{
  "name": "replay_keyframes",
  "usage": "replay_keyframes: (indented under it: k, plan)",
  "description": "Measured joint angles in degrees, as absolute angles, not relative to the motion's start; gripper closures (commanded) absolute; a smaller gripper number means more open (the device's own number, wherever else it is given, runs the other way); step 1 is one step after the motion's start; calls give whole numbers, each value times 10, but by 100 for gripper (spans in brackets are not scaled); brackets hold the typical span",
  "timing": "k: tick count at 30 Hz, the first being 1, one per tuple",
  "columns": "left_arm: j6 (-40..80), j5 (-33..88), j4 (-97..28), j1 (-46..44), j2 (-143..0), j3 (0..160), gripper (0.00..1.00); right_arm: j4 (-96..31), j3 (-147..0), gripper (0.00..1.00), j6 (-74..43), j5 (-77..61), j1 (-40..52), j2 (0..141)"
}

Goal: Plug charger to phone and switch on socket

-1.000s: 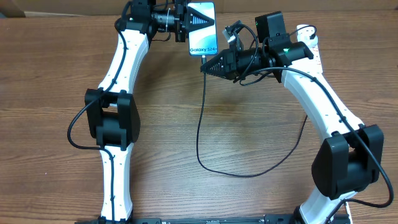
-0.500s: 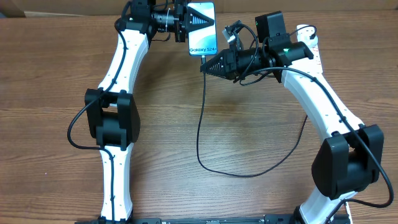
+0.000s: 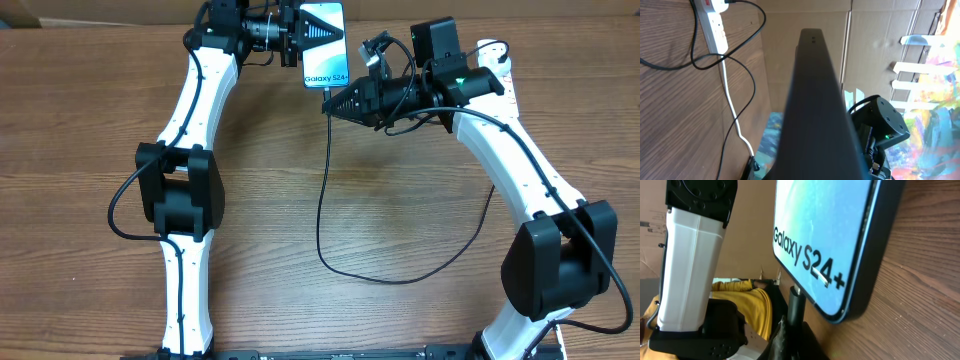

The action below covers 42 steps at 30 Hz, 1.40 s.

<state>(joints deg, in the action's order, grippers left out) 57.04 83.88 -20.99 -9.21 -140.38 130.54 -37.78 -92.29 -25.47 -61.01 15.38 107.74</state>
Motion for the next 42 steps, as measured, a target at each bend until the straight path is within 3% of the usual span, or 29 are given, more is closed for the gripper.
replay_keyframes:
  k: [42]
  plan:
    - [584,824,-208,-86,-1404,1305,96,-347,-923,96,-284,-622,140,1079]
